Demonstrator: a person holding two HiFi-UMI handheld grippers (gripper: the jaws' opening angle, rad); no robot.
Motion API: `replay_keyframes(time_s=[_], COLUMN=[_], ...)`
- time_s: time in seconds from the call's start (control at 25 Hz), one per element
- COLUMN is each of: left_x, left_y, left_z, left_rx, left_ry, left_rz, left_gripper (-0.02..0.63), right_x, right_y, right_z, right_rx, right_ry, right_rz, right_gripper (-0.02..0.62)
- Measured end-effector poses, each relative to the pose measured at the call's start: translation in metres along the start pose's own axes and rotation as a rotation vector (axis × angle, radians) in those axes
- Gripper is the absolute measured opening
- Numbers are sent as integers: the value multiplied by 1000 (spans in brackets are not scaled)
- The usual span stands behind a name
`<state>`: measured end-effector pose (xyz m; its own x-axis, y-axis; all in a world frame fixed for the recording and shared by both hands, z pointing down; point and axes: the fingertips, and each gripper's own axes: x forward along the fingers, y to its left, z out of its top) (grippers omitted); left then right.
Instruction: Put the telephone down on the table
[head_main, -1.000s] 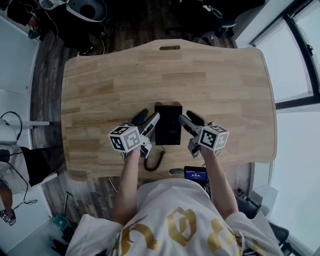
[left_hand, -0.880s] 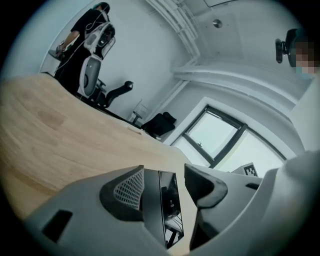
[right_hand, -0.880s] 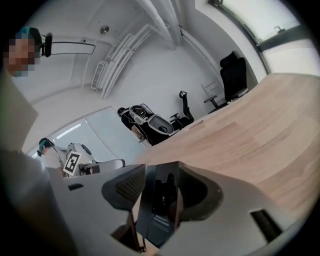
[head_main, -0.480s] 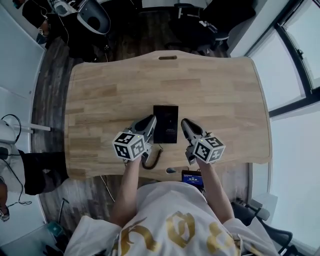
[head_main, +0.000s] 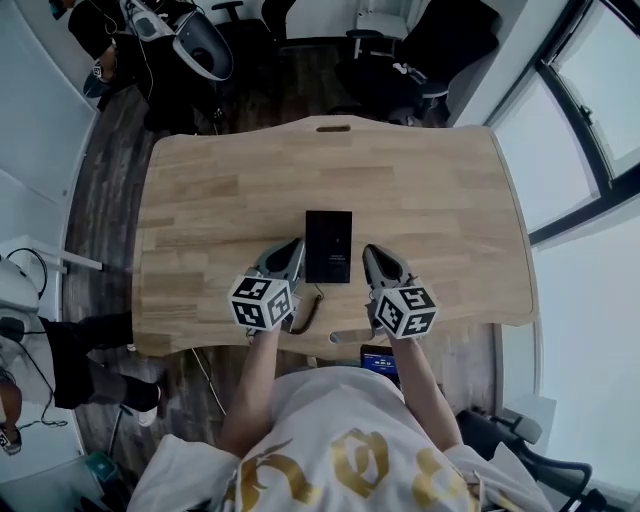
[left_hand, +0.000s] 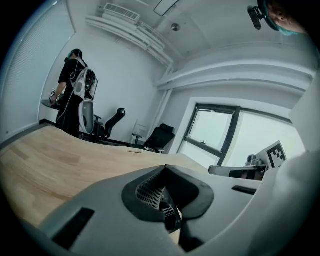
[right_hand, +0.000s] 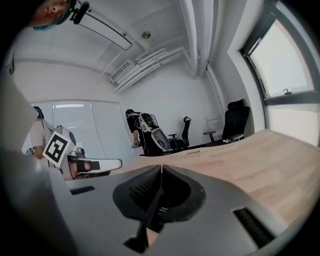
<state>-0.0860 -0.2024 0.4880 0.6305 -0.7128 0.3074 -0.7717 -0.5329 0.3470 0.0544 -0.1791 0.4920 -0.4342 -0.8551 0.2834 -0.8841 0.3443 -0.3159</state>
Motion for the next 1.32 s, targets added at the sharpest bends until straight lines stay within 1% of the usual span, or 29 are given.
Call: replay_keyframes(time_s=[0.16,0.4,0.52,0.84,1.12,1.32], left_x=[-13,-22,-23,-18,-6,-5], left_y=[-4,-12,-14,-17,-26,-25], left_z=[9,18,17,16,11,7], left_rx=[27,39,41,11,39,38], left_ry=[-39,-83,-81,-84,-56,-46], left_rz=[14,6,0,-23,-36,-32], left_gripper=[9,9,9,9,9,9], right_x=[-10,-17,-18,-24,-26,-27], right_y=[5,10,14,9,-2,-3], right_z=[6,8,6,6,5,2], right_rx=[-23,-79,-75,-62,-45,-36], right_ry=[-17,-19,-20,-26,-31,-30], right_rz=[-19,-36,-33,-33,-43,-33], right_gripper=[15,12,12,12,12,12])
